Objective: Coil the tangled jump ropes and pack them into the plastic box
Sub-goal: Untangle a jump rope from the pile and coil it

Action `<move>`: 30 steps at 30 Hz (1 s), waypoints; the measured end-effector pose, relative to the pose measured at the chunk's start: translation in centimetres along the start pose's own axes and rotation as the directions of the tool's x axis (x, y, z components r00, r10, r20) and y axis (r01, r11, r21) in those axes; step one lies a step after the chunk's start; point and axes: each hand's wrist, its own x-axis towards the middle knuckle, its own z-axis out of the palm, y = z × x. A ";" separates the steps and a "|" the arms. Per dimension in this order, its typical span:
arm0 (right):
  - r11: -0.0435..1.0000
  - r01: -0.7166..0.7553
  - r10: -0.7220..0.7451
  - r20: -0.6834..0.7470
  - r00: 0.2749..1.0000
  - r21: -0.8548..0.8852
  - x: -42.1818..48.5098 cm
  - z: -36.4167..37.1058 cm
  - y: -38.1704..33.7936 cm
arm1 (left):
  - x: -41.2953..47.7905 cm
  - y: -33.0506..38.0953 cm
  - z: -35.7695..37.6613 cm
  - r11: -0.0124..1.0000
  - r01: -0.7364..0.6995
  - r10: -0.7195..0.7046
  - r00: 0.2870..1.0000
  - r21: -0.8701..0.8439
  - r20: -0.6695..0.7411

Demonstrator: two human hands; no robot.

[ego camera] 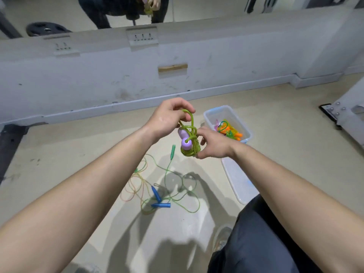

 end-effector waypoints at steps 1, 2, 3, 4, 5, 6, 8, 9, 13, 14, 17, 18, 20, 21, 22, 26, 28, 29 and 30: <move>1.000 -0.017 0.017 -0.012 1.000 -0.016 0.1 -1.1 0.9 | 1.0 0.2 0.7 0.999 0.007 -0.007 1.000 -0.035 0.023; 0.999 -0.035 0.034 -0.028 0.999 -0.026 0.3 -2.2 1.7 | 2.1 0.4 1.6 0.997 0.015 -0.011 0.999 -0.071 0.050; 0.998 -0.059 0.058 -0.038 0.998 -0.021 0.5 -3.0 2.6 | 3.1 0.5 2.4 0.995 0.020 -0.013 0.997 -0.098 0.071; 0.996 -0.087 0.087 -0.044 0.995 0.004 0.8 -3.8 3.7 | 4.3 0.5 3.3 0.993 0.021 -0.011 0.996 -0.116 0.084; 0.993 -0.114 0.116 -0.052 0.992 0.039 1.2 -4.4 5.1 | 5.7 0.4 4.1 0.993 0.015 -0.005 0.996 -0.118 0.084; 0.988 -0.141 0.144 -0.062 0.988 0.060 1.5 -4.9 6.4 | 7.3 0.1 5.0 0.995 0.006 0.001 0.997 -0.101 0.074; 0.979 -0.197 0.201 -0.105 0.974 0.051 2.4 -5.8 9.4 | 11.0 -1.1 6.4 1.000 -0.004 0.003 0.999 0.005 0.047; 0.975 -0.219 0.223 -0.138 0.965 0.042 2.8 -6.2 11.0 | 13.0 -2.0 7.1 0.998 0.002 -0.005 0.999 0.070 0.045; 0.923 -0.378 0.347 -0.258 0.902 -0.078 5.3 -7.2 17.4 | 19.8 -6.3 10.0 0.924 -0.054 -0.002 0.989 0.379 0.145; 0.904 -0.414 0.370 -0.290 0.883 -0.106 6.3 -7.5 18.8 | 21.2 -7.5 10.6 0.885 -0.092 0.006 0.983 0.456 0.186; 0.865 -0.478 0.392 -0.385 0.836 -0.157 9.6 -8.3 22.5 | 24.7 -10.9 12.3 0.816 -0.161 0.007 0.963 0.555 0.270; 0.856 -0.491 0.395 -0.404 0.825 -0.165 11.2 -8.6 24.0 | 26.2 -12.4 13.0 0.809 -0.160 0.003 0.963 0.565 0.269; 0.836 -0.510 0.379 -0.457 0.805 -0.203 14.7 -9.2 26.7 | 29.2 -15.3 14.2 0.774 -0.141 0.001 0.975 0.618 0.222; 0.820 -0.519 0.363 -0.482 0.798 -0.242 16.6 -9.4 28.1 | 30.7 -16.9 14.8 0.734 -0.128 0.000 0.982 0.667 0.188; 0.798 -0.530 0.347 -0.498 0.795 -0.289 18.5 -9.4 29.2 | 31.9 -18.4 15.5 0.680 -0.111 0.003 0.989 0.725 0.148; 0.688 -0.525 0.272 -0.493 0.827 -0.501 25.3 -8.6 32.9 | 35.5 -23.5 18.4 0.390 -0.064 0.148 0.989 0.918 0.006; 0.631 -0.502 0.215 -0.489 0.846 -0.592 27.5 -7.6 34.2 | 36.6 -25.1 19.5 0.281 -0.082 0.217 0.976 0.956 0.020; 0.602 -0.498 0.187 -0.496 0.848 -0.624 28.3 -7.1 34.8 | 37.1 -25.6 19.8 0.255 -0.101 0.210 0.977 0.962 0.047; 0.581 -0.503 0.175 -0.505 0.845 -0.640 28.8 -6.6 35.4 | 37.6 -26.0 20.1 0.244 -0.122 0.193 0.978 0.962 0.076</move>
